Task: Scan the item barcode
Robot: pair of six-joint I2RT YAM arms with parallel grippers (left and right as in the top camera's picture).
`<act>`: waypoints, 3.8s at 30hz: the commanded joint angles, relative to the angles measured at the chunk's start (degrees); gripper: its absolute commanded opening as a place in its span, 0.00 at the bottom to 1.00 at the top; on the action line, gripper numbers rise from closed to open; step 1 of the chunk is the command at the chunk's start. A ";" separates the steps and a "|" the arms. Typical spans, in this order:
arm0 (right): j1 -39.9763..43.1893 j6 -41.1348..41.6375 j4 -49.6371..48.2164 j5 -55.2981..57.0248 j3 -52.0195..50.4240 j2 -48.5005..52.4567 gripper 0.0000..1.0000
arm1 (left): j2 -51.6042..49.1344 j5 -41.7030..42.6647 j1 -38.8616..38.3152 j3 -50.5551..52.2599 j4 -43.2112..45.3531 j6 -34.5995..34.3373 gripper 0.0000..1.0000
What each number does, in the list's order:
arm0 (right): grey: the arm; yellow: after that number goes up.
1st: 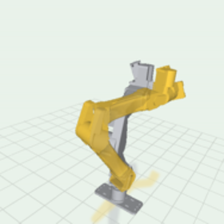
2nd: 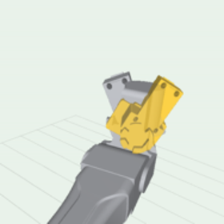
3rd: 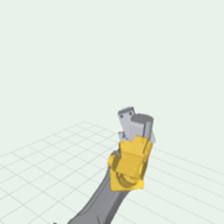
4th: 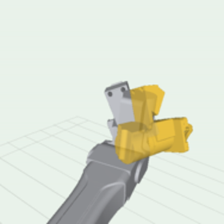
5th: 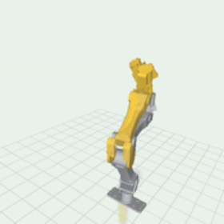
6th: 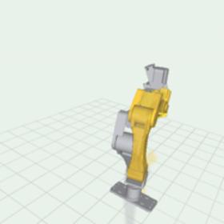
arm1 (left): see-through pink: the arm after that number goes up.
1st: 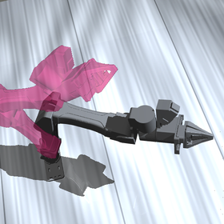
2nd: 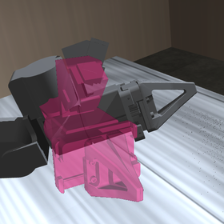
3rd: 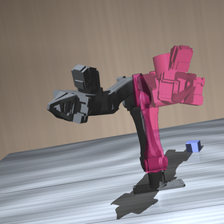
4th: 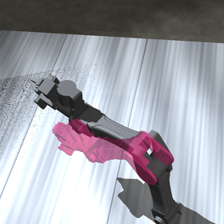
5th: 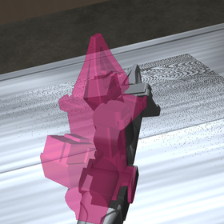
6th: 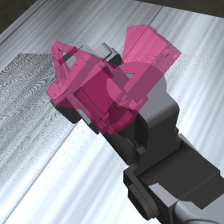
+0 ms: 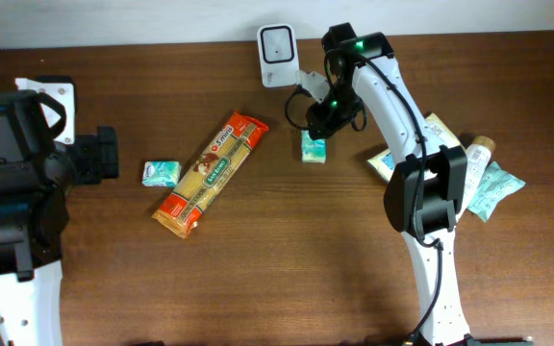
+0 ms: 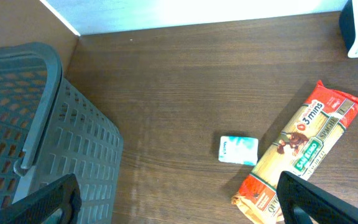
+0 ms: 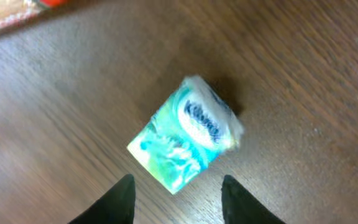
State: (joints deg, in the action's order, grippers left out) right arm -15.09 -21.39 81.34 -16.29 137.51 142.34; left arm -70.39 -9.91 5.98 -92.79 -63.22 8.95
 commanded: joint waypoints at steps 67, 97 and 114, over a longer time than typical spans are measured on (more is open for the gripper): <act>-12.85 6.58 -50.58 50.84 4.39 8.15 0.04 | 0.22 -0.02 0.20 -0.24 0.04 -0.72 0.99; -10.45 -17.42 -48.22 33.75 2.54 3.93 0.04 | 0.22 -0.02 0.20 -0.24 0.04 -0.72 0.99; -4.00 24.98 -0.44 19.43 2.64 -24.52 0.04 | 0.22 0.00 0.20 -0.24 0.04 -0.72 0.99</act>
State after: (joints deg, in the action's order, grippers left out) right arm -23.29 -9.15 76.73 -3.79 140.03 120.16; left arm -70.39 -9.89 5.98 -92.79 -63.22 8.95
